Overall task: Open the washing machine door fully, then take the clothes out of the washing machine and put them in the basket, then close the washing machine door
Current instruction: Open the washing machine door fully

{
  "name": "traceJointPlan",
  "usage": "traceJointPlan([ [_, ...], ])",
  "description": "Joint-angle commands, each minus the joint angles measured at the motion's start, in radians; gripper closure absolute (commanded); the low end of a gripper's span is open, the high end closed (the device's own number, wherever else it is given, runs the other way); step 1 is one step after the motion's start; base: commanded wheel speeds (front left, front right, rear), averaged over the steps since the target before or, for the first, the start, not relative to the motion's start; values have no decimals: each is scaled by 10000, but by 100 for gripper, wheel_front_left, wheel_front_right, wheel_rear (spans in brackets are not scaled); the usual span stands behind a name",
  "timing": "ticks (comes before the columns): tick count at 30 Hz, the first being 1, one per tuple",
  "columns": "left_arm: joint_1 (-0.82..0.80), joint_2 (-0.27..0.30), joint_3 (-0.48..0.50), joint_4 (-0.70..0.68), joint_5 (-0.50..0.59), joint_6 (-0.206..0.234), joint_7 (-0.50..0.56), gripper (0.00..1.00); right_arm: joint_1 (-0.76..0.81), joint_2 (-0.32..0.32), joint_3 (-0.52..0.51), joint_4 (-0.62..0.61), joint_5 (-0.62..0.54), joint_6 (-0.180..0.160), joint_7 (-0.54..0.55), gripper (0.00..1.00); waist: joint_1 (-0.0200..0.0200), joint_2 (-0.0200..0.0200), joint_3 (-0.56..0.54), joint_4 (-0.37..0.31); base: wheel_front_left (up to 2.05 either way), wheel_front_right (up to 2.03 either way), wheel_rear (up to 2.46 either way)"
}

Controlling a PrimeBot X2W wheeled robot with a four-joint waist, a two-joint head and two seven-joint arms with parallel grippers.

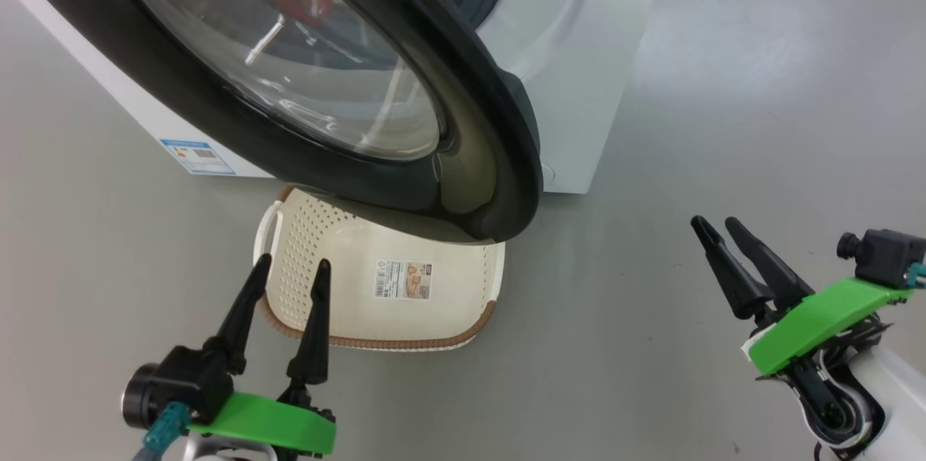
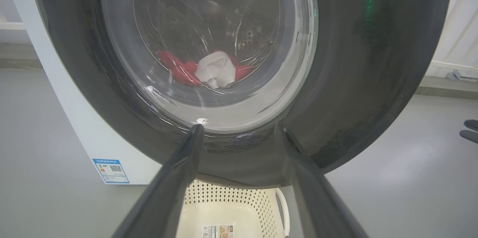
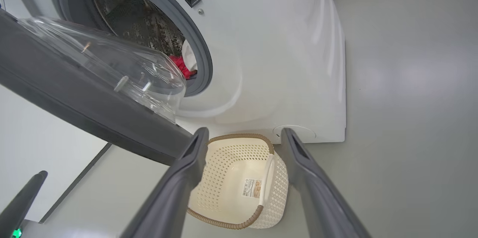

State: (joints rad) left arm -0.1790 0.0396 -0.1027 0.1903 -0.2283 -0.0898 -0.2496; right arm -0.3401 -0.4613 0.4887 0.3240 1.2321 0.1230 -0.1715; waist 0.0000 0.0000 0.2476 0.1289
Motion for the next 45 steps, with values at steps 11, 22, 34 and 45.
traceJointPlan([
  [11,92,106,405,-197,136,-90,-122,0,413,213,-469,127,-2052,77,-895,0,0,0,41,-115,0,0,0],
  [22,50,106,445,-196,165,-87,-122,0,1724,1688,-3077,-1134,-5193,77,-901,0,0,0,60,-99,0,0,0],
  [34,36,106,494,-255,180,-85,-122,0,3041,3420,-5399,-2442,-7505,77,-902,0,0,0,103,-42,0,0,0],
  [45,46,106,510,-236,187,-100,-122,0,3232,3518,-5223,-2089,-7947,77,-902,0,0,0,76,-74,0,0,0],
])
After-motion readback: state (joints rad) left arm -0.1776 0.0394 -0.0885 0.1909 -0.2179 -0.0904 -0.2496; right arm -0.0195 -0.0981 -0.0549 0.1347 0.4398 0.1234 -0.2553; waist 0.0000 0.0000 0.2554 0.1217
